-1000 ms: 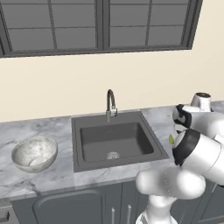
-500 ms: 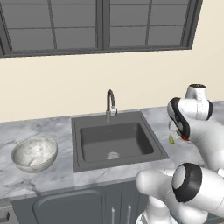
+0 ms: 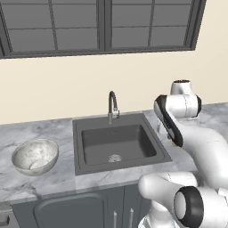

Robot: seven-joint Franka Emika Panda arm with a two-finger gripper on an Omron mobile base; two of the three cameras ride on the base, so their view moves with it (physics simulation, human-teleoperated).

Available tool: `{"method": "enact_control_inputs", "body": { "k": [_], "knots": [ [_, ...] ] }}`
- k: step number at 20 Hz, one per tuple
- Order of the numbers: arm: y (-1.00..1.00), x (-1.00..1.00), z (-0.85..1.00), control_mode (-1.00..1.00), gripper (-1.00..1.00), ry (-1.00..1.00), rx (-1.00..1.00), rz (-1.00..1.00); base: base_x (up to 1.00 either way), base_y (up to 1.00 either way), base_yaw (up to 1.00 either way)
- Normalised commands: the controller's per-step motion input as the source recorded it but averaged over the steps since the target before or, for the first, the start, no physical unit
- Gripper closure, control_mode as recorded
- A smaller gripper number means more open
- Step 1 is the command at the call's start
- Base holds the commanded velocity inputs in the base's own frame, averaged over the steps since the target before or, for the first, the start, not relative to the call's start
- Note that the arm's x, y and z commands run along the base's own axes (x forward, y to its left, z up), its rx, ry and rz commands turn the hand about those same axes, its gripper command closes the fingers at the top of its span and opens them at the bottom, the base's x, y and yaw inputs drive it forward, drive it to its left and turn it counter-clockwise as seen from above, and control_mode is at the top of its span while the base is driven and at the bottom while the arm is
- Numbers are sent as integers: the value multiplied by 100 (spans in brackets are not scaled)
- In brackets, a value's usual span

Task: There is a mixed pile of frozen fruits and vegetables on the counter. Locate all the frozen vegetables and place the items in a bowl on the counter. Take all the frozen fruits and defrost them in a running sink.

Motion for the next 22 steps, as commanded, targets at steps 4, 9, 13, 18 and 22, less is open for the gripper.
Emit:
{"method": "enact_control_inputs", "body": {
  "k": [4,9,13,18,22],
  "knots": [
    [83,-14,25,-100,100,11,0,15,0,0,0],
    [94,-12,11,-100,100,9,3,14,0,0,0],
    [97,-1,-11,-100,100,5,4,12,0,0,0],
    [100,0,-11,-100,100,3,1,13,0,0,0],
    [86,5,-1,-100,100,-3,7,15,0,0,0]
  ]
}}
